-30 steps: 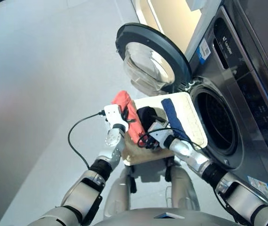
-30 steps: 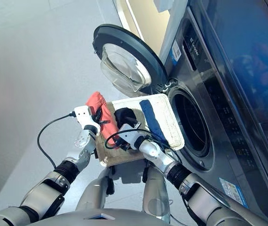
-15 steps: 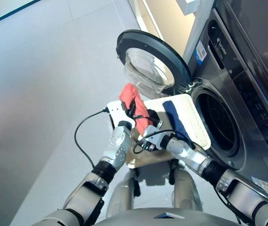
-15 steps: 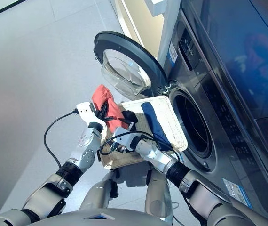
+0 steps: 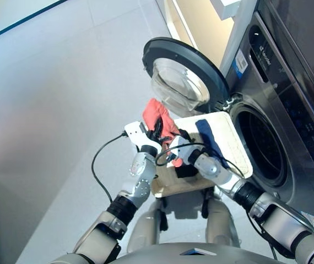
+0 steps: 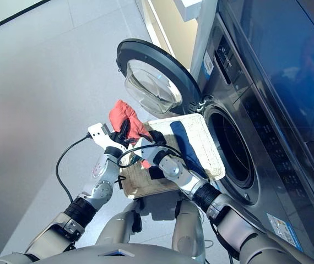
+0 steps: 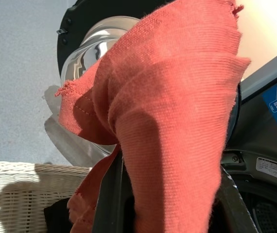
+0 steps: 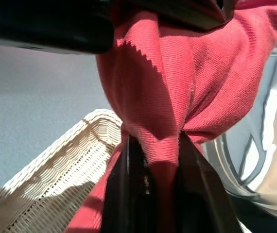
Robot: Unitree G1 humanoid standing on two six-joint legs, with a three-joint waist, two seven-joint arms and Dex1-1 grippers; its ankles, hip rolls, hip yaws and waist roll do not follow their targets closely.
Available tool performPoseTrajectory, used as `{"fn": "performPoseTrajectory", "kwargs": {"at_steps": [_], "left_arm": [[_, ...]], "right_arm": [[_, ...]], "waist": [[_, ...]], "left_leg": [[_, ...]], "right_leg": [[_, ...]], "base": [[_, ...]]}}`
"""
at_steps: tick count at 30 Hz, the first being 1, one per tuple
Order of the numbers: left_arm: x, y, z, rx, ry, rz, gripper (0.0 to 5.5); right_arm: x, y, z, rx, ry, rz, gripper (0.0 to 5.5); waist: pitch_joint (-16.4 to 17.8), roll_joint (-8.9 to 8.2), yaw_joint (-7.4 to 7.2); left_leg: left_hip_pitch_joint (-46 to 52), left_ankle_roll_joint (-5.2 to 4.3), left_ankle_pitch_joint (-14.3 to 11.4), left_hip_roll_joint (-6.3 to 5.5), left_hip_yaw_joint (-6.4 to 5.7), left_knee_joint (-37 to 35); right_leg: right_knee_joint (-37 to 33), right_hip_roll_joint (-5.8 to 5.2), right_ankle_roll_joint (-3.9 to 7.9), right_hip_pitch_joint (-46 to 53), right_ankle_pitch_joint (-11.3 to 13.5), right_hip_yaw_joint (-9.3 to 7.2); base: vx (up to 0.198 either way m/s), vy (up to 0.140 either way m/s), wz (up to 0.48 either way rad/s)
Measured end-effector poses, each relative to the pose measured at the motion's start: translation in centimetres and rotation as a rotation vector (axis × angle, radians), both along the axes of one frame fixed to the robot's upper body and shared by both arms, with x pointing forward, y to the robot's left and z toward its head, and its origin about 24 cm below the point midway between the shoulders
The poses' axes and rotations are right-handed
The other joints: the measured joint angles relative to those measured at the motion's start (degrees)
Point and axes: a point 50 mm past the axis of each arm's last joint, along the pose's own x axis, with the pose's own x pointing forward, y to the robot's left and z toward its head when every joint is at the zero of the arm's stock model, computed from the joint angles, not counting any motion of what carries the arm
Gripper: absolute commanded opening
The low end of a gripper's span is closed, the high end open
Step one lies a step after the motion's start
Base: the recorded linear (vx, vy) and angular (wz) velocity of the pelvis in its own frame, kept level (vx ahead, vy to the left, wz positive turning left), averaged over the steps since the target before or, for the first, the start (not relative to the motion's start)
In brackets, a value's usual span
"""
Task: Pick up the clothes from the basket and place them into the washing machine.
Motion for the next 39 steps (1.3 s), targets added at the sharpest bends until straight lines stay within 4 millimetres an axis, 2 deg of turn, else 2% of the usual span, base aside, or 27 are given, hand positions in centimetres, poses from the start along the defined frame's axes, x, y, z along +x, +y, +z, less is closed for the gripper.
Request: {"fn": "performPoseTrajectory", "kwargs": {"at_steps": [6, 7, 8, 11, 18, 21, 24, 29, 33, 36, 39], "left_arm": [[0.0, -0.2, 0.8, -0.018, -0.033, -0.008, 0.00], [0.0, -0.2, 0.8, -0.018, -0.036, -0.012, 0.93], [0.0, -0.2, 0.8, -0.018, -0.036, -0.014, 5.50], [0.0, 0.1, 0.7, -0.021, -0.030, -0.001, 5.50], [0.2, 2.4, 0.2, -0.065, 0.006, 0.107, 5.50], [0.1, 3.8, -0.4, -0.077, 0.034, 0.188, 5.50], [-0.2, 4.7, -1.2, -0.066, 0.065, 0.238, 5.50], [-0.7, 5.3, -2.1, -0.035, 0.108, 0.281, 5.50], [-0.6, 5.7, -2.1, -0.017, 0.119, 0.309, 5.50], [-0.5, 5.7, -1.9, -0.006, 0.111, 0.310, 5.50], [-0.1, 6.0, -1.4, 0.008, 0.089, 0.310, 5.50]], "right_arm": [[0.1, -0.4, 0.8, 0.039, -0.021, -0.018, 0.00], [0.0, -0.5, 0.8, 0.045, -0.020, -0.022, 0.00], [0.0, -0.6, 0.8, 0.050, -0.017, -0.026, 0.00], [-0.2, -1.4, 0.2, 0.077, 0.009, -0.080, 0.00], [-0.7, -5.4, -2.8, 0.067, 0.086, -0.315, 0.00], [-1.0, -8.0, -4.3, 0.090, 0.105, -0.527, 0.00], [-0.9, -10.3, -5.0, 0.107, 0.092, -0.717, 0.00], [-0.1, -13.4, -4.2, 0.140, -0.016, -1.026, 0.00], [1.9, -15.0, -1.9, 0.106, -0.163, -1.203, 0.00], [3.4, -17.6, -0.4, 0.037, -0.209, -1.352, 0.00], [4.8, -19.5, 1.9, 0.031, -0.262, -1.446, 0.00]], "waist": [[0.00, 0.00, 0.00], [0.00, 0.00, -0.05], [0.00, 0.00, -0.07], [0.00, -0.01, -0.03], [0.03, -0.04, -0.16], [0.05, -0.07, -0.20], [0.15, -0.12, -0.15], [0.55, 0.15, -0.03], [2.48, 1.06, 0.12], [3.11, 1.48, 1.37], [4.88, 1.62, 1.60]], "left_leg": [[-0.31, -0.01, 0.01, -0.17, -0.01, -0.01], [-0.31, 0.00, 0.00, -0.17, 0.00, -0.01], [-0.32, 0.00, 0.00, -0.18, 0.00, -0.02], [-0.37, 0.02, -0.02, -0.20, 0.01, -0.03], [-1.28, 0.09, -0.06, -0.25, 0.10, -0.26], [-1.39, 0.03, 0.01, -0.34, 0.11, -0.53], [-1.57, 0.06, 0.02, -0.46, 0.05, -0.63], [-3.02, 0.24, 0.14, -0.63, 0.04, -0.59], [-5.00, 0.42, 0.41, -0.88, 0.01, -0.40], [-7.65, 0.51, 0.52, -1.14, -0.08, 0.17], [-9.50, 0.60, 0.57, -1.55, -0.23, 0.80]], "right_leg": [[-0.01, 0.00, 0.05, -0.33, -0.06, -0.01], [-0.01, 0.00, 0.06, -0.33, -0.07, -0.02], [-0.01, 0.00, 0.06, -0.35, -0.07, -0.02], [0.01, -0.01, 0.06, -0.41, -0.08, 0.00], [0.05, -0.01, 0.08, -1.53, -0.09, 0.08], [0.00, -0.05, 0.18, -1.73, -0.17, 0.06], [-0.10, -0.19, 0.24, -1.87, -0.20, 0.02], [0.10, -0.39, 0.25, -3.28, -0.19, 0.04], [0.77, -0.68, 0.22, -5.55, -0.11, 0.16], [1.69, -1.06, -0.27, -8.32, 0.25, 0.20], [2.77, -1.69, -0.18, -10.34, 0.22, 0.20]], "base": [[0.000, 0.000, 0.000], [0.000, 0.000, 0.000], [0.000, 0.000, 0.000], [0.000, 0.000, 0.000], [0.000, 0.000, 0.000], [0.000, 0.000, 0.000], [0.000, 0.000, 0.000], [0.000, 0.011, 0.001], [0.000, 0.000, 0.000], [0.000, 0.000, 0.000], [-0.017, 0.012, 0.024]]}}
